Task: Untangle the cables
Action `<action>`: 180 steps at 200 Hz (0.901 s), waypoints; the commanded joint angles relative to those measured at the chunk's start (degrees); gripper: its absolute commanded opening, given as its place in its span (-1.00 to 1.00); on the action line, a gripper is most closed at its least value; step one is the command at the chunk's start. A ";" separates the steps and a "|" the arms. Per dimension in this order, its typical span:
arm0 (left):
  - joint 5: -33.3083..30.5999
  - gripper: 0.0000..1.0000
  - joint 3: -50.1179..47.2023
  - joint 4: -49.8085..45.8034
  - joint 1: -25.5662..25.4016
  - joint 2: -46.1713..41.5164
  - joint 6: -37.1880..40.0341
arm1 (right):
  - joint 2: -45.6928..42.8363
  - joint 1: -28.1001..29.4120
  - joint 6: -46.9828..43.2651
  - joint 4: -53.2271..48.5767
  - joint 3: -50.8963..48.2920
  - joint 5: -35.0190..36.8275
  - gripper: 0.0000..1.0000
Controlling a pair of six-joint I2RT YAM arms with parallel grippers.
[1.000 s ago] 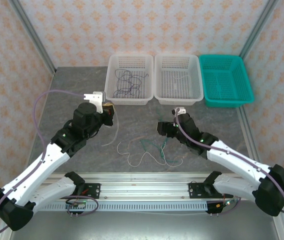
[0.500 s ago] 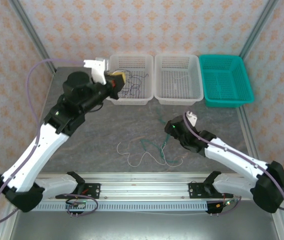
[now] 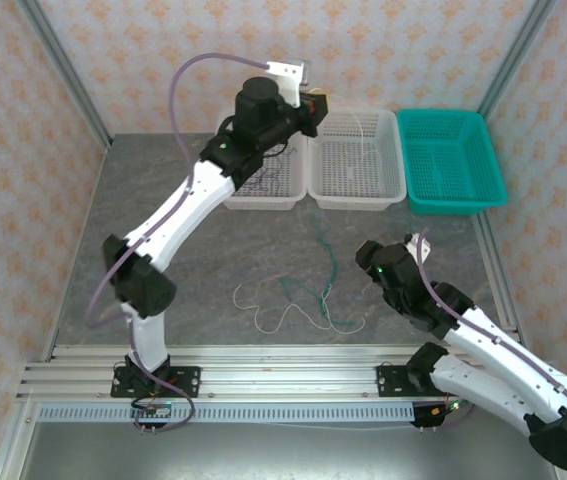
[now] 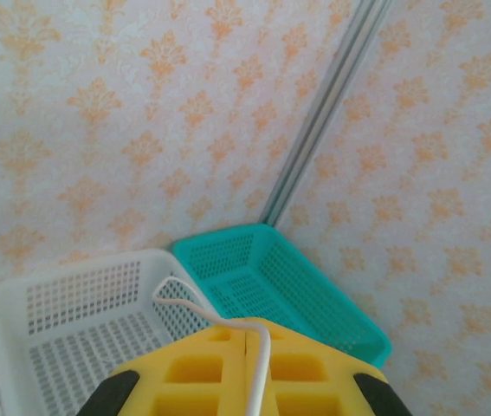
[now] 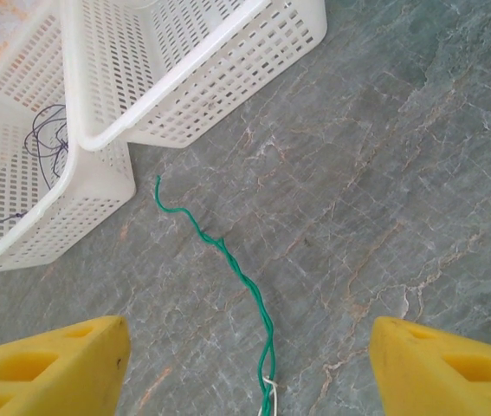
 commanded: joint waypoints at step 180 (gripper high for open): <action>-15.90 0.83 -30.50 -7.57 -1.74 -29.56 6.79 | 13.06 -0.23 -12.39 4.90 4.87 -10.37 0.50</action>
